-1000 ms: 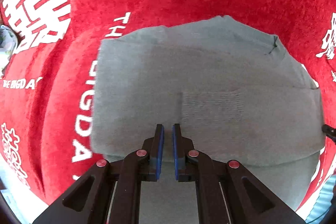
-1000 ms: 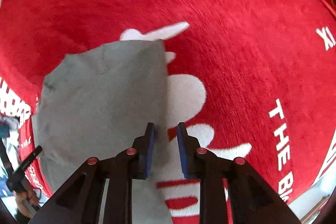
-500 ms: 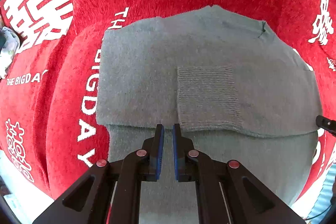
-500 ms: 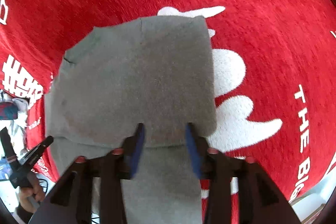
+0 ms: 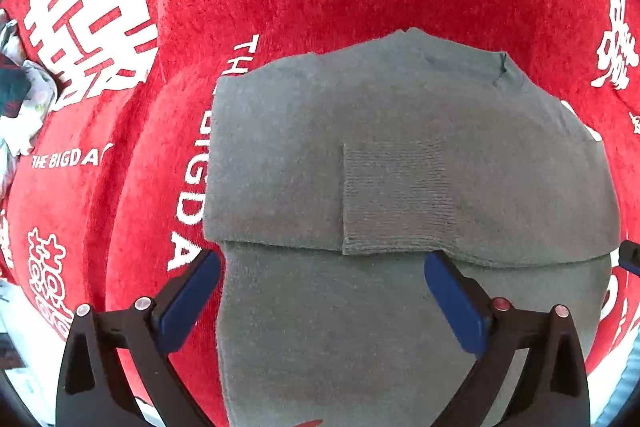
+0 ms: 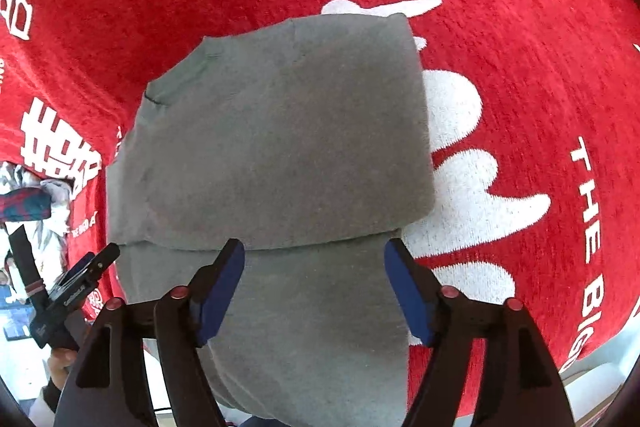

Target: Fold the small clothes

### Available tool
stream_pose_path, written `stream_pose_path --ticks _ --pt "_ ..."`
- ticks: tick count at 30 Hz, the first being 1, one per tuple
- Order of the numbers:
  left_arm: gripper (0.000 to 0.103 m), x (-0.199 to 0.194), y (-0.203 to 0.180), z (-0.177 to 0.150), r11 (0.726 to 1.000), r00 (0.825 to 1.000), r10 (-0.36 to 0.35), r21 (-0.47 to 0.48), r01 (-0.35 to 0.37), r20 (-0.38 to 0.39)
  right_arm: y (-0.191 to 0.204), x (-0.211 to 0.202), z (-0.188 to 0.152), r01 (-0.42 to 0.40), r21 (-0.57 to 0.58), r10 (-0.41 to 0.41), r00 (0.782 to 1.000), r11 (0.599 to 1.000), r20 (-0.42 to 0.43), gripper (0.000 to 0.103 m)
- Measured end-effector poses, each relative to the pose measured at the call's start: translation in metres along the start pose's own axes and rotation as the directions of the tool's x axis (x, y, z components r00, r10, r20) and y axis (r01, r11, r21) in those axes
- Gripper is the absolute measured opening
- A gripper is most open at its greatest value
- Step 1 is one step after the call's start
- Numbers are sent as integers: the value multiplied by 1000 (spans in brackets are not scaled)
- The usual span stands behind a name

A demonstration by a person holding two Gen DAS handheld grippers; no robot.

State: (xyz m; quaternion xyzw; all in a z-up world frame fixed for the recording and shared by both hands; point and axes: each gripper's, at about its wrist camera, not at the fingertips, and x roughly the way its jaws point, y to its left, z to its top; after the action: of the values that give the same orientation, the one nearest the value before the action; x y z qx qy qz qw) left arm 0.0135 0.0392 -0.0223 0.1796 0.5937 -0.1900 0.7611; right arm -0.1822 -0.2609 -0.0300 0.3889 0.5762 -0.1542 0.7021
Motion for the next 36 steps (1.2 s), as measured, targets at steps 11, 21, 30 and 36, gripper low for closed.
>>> stream_pose_path --ticks 11,21,30,36 --pt "102 -5 -2 -4 989 997 22 -143 -33 -74 11 -11 10 -101 -123 95 994 987 -49 86" --pt "102 -26 -10 -64 970 996 -30 -244 9 -84 9 2 5 -143 -116 126 982 983 -140 86" --pt "102 -22 11 -104 964 992 -28 -267 -6 -122 -1 7 -31 -146 -57 138 982 988 -130 86" --pt "102 -20 18 -125 975 991 -31 -222 1 -132 -12 9 -75 -139 3 138 982 990 -129 87"
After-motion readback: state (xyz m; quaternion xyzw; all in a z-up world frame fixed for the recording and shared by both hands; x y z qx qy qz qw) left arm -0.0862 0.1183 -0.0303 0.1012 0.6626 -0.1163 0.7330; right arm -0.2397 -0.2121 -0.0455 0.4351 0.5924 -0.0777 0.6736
